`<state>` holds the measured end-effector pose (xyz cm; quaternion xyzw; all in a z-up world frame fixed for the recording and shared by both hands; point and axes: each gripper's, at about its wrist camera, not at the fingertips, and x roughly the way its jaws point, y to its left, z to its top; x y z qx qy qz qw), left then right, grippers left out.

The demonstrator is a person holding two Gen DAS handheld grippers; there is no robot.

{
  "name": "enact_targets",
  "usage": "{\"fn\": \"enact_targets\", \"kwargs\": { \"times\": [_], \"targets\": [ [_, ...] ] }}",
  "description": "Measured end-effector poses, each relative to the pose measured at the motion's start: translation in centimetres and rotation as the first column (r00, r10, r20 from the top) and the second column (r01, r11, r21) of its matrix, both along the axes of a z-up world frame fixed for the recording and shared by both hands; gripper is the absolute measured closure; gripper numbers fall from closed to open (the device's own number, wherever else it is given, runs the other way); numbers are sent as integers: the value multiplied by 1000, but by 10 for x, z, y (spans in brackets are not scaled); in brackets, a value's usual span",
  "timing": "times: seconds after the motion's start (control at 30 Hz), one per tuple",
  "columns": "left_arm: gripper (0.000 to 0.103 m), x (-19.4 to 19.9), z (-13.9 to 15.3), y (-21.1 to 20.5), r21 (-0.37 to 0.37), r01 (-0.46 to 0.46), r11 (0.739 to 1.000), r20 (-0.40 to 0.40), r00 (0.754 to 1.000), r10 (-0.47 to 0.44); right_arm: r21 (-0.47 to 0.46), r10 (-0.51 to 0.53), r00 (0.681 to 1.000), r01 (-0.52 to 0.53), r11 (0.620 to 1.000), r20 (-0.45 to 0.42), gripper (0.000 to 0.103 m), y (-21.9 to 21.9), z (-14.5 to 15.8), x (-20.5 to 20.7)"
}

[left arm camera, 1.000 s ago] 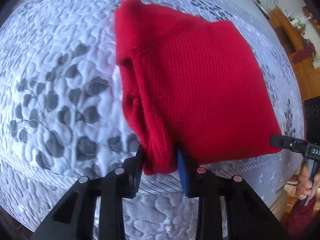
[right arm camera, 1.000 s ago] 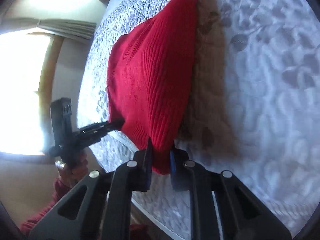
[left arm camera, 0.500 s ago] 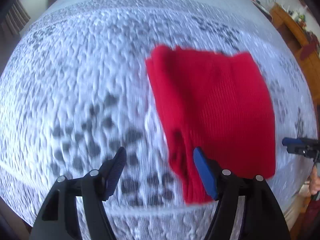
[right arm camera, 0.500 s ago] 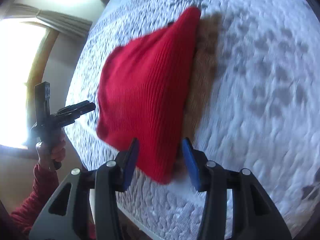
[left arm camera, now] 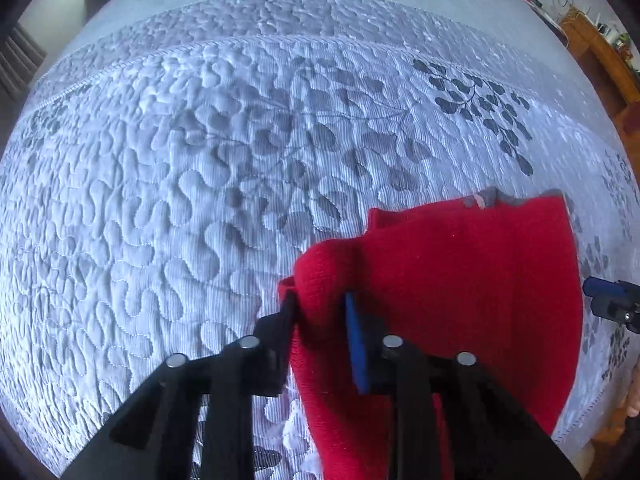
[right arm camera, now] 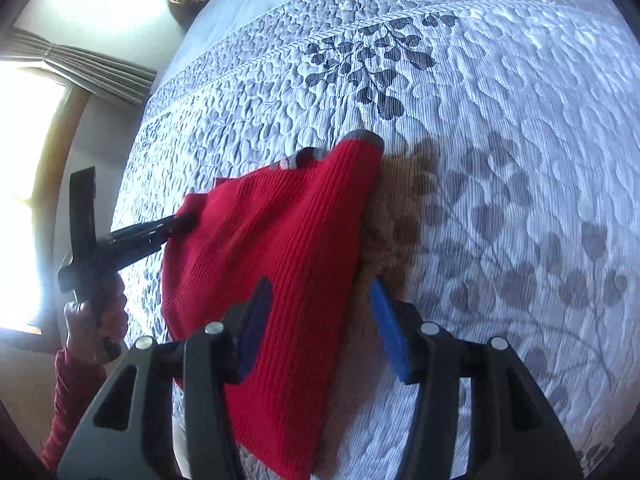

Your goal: Fold small clothes

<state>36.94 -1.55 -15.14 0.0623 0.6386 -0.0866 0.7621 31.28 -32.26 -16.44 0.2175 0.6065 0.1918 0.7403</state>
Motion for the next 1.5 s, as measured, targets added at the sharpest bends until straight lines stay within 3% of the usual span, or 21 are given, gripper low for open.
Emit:
{"fn": "enact_targets", "kwargs": {
  "times": [0.13,0.3,0.47,0.57,0.63,0.67,0.73,0.77,0.83,0.9,1.0,1.07,1.1,1.27,1.37,1.5],
  "targets": [
    [92,-5,8,5,-35,-26,999,50,998,28,25,-9,1000,9,1000,-1,51,1,-4,4],
    [96,-31,32,33,-63,-84,995,186,978,94,6,-22,1000,22,1000,10,51,-4,-5,10],
    [95,-26,2,39,-38,-102,994,117,988,106,38,-56,998,57,998,-26,47,-6,-15,23],
    [93,-20,8,35,-87,-107,990,118,986,117,40,-45,998,47,998,-47,38,0,-19,34],
    [88,-14,9,29,-90,-98,991,114,988,108,38,-40,997,42,998,-66,39,2,-23,41],
    [87,-14,8,26,-81,-91,993,112,989,99,60,-34,995,40,997,-91,43,4,-28,46],
    [79,-14,2,16,-36,-65,997,119,990,69,75,-29,992,39,996,-121,64,7,-35,50],
    [77,-14,-3,13,-5,-54,999,119,991,54,23,-22,992,25,999,-127,79,10,-38,53],
    [74,-16,-17,8,40,-28,999,111,994,24,-92,-22,994,12,996,-106,80,15,-41,57],
    [71,-18,-22,6,66,-24,998,133,991,15,-103,-32,994,21,994,-109,81,17,-47,60],
    [72,-21,-13,9,38,-30,999,127,992,25,-78,-44,995,37,996,-90,71,15,-39,56],
    [63,-27,-3,18,-2,-51,999,98,994,51,-87,-35,997,30,996,-63,57,10,-27,43],
    [52,-32,2,23,-16,-61,998,87,994,62,-84,-28,998,24,996,-50,49,8,-22,35],
    [48,-90,17,41,-79,-64,995,12,998,65,-35,51,998,-52,998,-36,42,10,1,-32],
    [46,-137,19,39,-100,-32,994,-23,999,29,-48,102,993,-105,993,-62,39,23,-1,-78],
    [45,-177,10,32,-155,-20,988,-98,995,4,25,130,988,-128,991,-88,39,41,-11,-122]
  ]
}}
